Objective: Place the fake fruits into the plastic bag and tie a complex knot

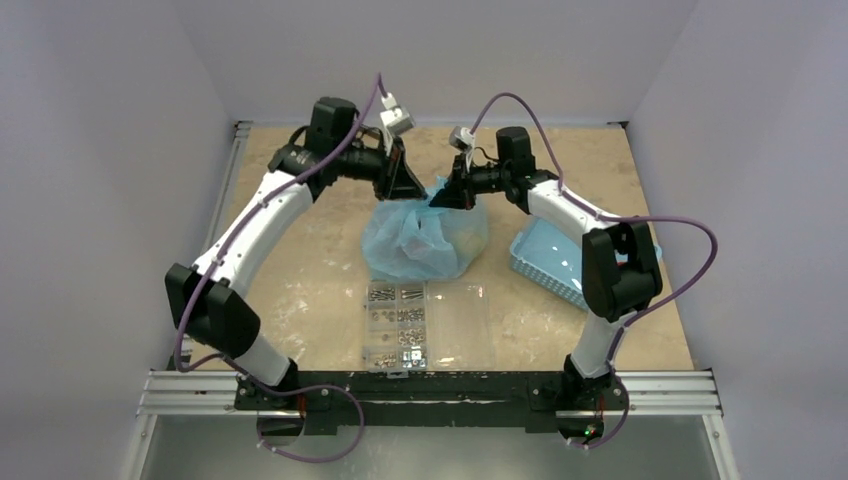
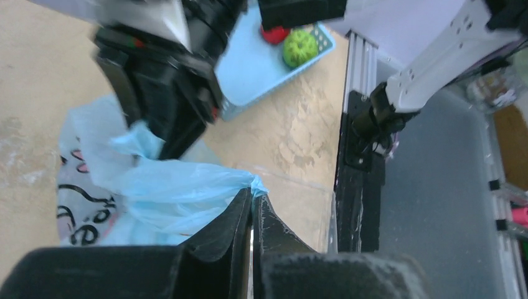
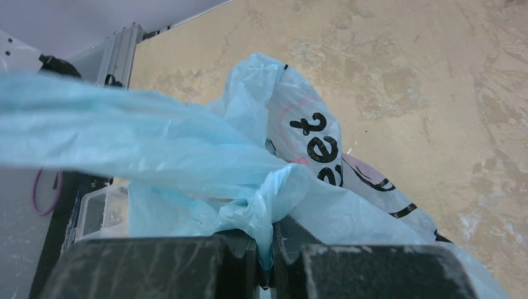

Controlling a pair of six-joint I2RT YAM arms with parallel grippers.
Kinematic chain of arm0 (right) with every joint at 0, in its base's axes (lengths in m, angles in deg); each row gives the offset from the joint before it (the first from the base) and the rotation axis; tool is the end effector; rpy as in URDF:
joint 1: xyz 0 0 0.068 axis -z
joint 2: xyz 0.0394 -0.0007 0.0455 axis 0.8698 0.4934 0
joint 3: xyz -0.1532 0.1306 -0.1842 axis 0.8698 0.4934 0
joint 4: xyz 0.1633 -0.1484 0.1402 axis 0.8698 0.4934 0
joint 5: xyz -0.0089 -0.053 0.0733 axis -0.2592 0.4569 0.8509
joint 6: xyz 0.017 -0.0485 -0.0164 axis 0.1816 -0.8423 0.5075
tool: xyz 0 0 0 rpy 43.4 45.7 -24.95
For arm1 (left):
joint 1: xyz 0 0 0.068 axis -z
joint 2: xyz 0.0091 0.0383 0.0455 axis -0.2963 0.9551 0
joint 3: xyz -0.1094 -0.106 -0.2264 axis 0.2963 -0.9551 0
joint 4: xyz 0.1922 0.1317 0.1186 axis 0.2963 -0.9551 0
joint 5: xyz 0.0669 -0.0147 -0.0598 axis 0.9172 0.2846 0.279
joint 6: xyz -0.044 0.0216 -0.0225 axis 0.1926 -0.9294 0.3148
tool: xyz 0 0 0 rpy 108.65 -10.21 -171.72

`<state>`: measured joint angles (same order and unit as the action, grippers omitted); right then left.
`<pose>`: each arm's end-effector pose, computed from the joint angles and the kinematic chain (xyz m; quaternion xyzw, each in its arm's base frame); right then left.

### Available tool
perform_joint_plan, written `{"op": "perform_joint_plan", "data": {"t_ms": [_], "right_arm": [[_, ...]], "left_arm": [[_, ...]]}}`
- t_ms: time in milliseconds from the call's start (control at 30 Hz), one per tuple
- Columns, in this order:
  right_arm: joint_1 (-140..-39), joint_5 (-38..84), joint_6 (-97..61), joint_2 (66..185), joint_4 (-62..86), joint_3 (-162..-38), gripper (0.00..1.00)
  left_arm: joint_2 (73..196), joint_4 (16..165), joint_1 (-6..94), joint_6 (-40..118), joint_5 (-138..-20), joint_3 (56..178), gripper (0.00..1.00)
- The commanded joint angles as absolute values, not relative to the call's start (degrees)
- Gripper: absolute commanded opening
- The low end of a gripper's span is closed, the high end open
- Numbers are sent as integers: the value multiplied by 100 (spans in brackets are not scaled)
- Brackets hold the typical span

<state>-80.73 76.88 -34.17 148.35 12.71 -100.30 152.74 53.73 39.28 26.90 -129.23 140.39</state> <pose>0.3719 0.1711 0.2632 -0.4414 0.6476 0.4830 0.3904 0.3207 -0.1625 0.3955 0.3826 0.7030 -0.4970 0.3352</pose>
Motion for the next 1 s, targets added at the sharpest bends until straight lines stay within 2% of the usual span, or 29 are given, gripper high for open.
{"op": "perform_joint_plan", "data": {"t_ms": [0, 67, 267, 433, 600, 667, 800, 967], "right_arm": [[-8082, 7490, -2609, 14643, 768, -10250, 0], [-8083, 7494, -2249, 14564, 724, -10217, 0], [-8063, 7362, -1866, 14142, 576, -9875, 0], [-8031, 7244, -1762, 13840, 626, -9624, 0], [-8062, 7168, -1307, 13654, 240, -9164, 0], [-8169, 7130, -1063, 13653, -68, -9019, 0], [-8299, 6975, -675, 13598, -602, -8865, 0], [-8177, 7099, -689, 13602, -407, -8990, 0]], "left_arm": [[14528, 5578, 4622, 1852, -11604, 12946, 0], [14476, 5907, 4888, 1778, -10749, 12505, 0], [15076, 6082, 4939, 1973, -9716, 12407, 0], [15433, 6520, 4919, 1986, -7810, 12274, 0], [15673, 7132, 4875, 2032, -7240, 12484, 0], [15671, 7620, 4700, 2191, -7661, 12441, 0], [15676, 7809, 4310, 2732, -9982, 12552, 0], [15702, 7644, 4197, 3303, -10997, 12345, 0]]}}
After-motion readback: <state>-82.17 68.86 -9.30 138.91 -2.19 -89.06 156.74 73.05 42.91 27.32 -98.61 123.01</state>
